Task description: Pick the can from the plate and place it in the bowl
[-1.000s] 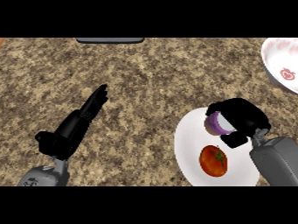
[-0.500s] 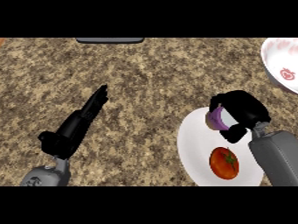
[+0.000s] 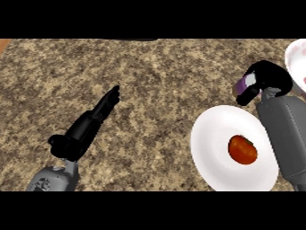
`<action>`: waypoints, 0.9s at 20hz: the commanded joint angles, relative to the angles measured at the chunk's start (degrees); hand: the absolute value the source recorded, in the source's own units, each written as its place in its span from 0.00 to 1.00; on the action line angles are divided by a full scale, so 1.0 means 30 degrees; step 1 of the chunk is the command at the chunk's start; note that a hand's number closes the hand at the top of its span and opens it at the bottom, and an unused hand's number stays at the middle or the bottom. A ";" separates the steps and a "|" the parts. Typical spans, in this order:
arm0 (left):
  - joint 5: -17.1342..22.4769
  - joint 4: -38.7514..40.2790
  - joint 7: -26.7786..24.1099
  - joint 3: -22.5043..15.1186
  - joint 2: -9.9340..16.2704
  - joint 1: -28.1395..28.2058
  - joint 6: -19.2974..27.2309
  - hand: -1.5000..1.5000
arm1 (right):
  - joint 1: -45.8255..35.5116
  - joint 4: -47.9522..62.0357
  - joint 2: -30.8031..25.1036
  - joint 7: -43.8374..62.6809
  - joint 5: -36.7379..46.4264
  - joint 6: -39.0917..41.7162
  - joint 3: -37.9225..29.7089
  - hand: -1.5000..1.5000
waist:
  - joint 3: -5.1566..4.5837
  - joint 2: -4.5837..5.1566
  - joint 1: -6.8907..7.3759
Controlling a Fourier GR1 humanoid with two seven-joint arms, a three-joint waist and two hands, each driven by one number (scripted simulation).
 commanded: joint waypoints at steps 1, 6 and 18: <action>-0.0328 0.0147 0.0436 -0.0368 -0.0422 -0.0474 0.0280 0.50 | -0.2788 0.2717 -0.0279 0.3850 0.2129 -0.2192 -0.0843 1.00 | 0.0005 -0.0025 0.0143; -0.0034 0.0544 -0.0135 0.0186 -0.0079 -0.0550 -0.0074 0.50 | -0.5586 0.4001 -0.1038 0.4905 0.4331 -0.6146 -0.0654 1.00 | 0.0002 -0.0047 0.0069; 0.0199 0.0636 0.0074 0.0911 0.0180 -0.0389 -0.0275 0.50 | -0.9513 0.9323 -0.2428 0.4717 0.5128 -1.3292 -0.2976 1.00 | 0.0002 -0.0218 -0.0448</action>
